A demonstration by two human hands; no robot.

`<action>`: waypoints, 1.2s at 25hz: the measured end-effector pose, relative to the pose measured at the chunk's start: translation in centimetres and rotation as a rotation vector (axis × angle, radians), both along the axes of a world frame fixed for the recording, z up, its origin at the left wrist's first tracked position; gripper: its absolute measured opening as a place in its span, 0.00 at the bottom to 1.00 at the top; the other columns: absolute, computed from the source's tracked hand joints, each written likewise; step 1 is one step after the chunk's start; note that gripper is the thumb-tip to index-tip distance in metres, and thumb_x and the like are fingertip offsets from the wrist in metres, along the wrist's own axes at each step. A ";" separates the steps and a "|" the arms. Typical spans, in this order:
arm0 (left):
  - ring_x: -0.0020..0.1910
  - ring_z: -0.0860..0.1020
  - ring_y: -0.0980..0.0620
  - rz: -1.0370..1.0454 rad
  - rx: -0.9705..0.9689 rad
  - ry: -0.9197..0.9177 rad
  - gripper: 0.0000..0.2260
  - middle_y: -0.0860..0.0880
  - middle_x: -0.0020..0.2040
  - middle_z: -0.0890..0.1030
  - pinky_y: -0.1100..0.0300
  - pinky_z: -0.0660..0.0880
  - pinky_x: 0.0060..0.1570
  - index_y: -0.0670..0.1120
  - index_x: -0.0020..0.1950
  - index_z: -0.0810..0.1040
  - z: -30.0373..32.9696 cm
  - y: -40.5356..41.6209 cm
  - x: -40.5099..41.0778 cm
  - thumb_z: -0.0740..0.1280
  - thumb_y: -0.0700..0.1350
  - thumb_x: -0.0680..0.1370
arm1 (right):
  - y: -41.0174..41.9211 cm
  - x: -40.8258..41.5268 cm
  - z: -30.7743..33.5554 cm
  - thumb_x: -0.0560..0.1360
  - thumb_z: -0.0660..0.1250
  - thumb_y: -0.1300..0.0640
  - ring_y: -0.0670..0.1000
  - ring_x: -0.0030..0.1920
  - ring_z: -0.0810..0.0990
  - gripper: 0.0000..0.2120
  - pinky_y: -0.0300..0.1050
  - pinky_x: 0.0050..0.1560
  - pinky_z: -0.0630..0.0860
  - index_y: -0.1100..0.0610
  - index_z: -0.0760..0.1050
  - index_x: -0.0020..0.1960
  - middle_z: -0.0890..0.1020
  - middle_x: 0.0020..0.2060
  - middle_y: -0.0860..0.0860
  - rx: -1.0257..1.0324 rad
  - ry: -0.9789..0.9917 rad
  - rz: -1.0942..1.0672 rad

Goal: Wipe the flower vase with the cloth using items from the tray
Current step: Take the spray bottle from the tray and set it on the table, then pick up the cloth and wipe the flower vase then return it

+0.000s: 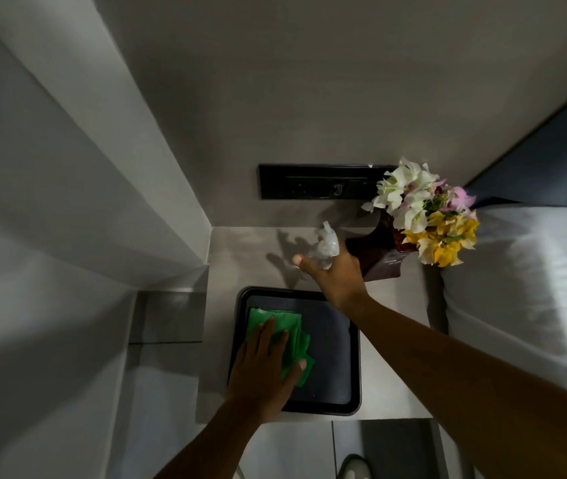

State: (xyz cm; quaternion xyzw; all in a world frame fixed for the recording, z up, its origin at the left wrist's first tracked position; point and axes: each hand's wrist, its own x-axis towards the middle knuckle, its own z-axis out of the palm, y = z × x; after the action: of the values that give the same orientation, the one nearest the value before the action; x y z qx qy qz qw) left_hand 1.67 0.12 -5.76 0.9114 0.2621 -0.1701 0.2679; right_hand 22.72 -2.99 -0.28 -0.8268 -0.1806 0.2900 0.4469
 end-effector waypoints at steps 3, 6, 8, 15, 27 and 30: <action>0.75 0.57 0.46 0.125 0.022 -0.110 0.17 0.48 0.77 0.59 0.50 0.63 0.72 0.51 0.69 0.69 0.6 0.9 0.9 0.60 0.52 0.80 | -2.2 -0.7 -0.5 0.68 0.76 0.40 0.55 0.63 0.77 0.40 0.49 0.61 0.77 0.54 0.64 0.72 0.77 0.64 0.54 -0.058 0.022 0.011; 0.70 0.64 0.44 0.293 0.008 -0.083 0.19 0.46 0.75 0.62 0.50 0.71 0.65 0.48 0.68 0.69 1.3 2.1 1.9 0.66 0.43 0.77 | -4.9 -2.2 -0.7 0.69 0.72 0.35 0.56 0.72 0.69 0.47 0.46 0.67 0.70 0.54 0.55 0.77 0.68 0.74 0.55 -0.167 -0.098 0.110; 0.65 0.69 0.43 0.332 0.010 -0.039 0.23 0.43 0.71 0.66 0.48 0.74 0.61 0.46 0.70 0.66 1.5 3.0 2.1 0.66 0.41 0.76 | -5.9 -2.7 -1.0 0.70 0.70 0.34 0.57 0.74 0.67 0.49 0.49 0.70 0.68 0.55 0.51 0.79 0.64 0.77 0.55 -0.221 -0.188 0.192; 0.50 0.78 0.39 0.573 -0.163 -0.059 0.18 0.41 0.52 0.77 0.53 0.73 0.43 0.46 0.59 0.68 2.8 3.8 3.5 0.67 0.35 0.72 | -7.9 -4.7 -1.3 0.72 0.64 0.34 0.54 0.76 0.62 0.41 0.60 0.72 0.66 0.52 0.56 0.77 0.61 0.78 0.52 -0.311 -0.519 0.680; 0.47 0.78 0.47 0.829 -0.673 -0.341 0.16 0.38 0.56 0.77 0.50 0.76 0.48 0.58 0.49 0.67 4.8 0.5 7.1 0.62 0.35 0.76 | -9.3 -9.6 -1.2 0.71 0.72 0.48 0.55 0.71 0.72 0.41 0.48 0.66 0.68 0.54 0.57 0.79 0.67 0.76 0.55 -0.161 -0.464 0.511; 0.54 0.77 0.48 0.473 -0.512 -0.424 0.15 0.47 0.62 0.73 0.48 0.78 0.51 0.64 0.54 0.67 6.9 -0.4 6.4 0.65 0.43 0.77 | -10.7 -7.2 -0.2 0.72 0.71 0.61 0.56 0.57 0.82 0.36 0.50 0.56 0.79 0.56 0.62 0.77 0.79 0.66 0.58 -0.102 -0.409 0.447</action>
State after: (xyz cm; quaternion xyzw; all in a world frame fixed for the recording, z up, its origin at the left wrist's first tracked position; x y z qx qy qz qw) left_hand 8.03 -0.27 1.11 0.7447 0.3524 0.0281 0.5660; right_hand 15.54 -13.65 -0.45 -0.8291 -0.4294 0.2175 0.2845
